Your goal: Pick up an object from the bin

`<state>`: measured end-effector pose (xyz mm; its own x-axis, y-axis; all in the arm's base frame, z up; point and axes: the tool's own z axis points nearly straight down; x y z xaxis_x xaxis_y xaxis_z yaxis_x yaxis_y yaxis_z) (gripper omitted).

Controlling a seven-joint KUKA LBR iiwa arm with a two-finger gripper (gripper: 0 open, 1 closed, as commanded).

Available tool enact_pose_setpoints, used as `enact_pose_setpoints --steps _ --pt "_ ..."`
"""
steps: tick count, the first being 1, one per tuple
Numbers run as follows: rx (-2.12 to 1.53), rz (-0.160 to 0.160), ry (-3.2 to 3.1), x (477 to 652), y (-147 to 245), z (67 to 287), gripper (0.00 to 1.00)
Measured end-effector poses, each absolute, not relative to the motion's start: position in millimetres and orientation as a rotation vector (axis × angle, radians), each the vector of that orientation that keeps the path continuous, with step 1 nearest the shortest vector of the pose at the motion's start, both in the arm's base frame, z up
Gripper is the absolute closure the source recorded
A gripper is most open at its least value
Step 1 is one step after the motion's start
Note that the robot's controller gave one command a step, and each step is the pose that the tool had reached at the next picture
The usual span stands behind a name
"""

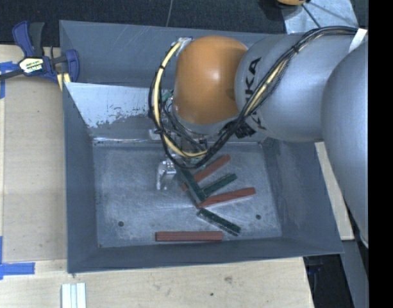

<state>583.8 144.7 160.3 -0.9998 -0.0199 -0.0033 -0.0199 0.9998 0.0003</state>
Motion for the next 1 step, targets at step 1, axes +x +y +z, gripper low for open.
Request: enact_pose_setpoints --steps 1 --pt "-0.091 0.001 3.133 581.4 108.0 113.1 0.0"
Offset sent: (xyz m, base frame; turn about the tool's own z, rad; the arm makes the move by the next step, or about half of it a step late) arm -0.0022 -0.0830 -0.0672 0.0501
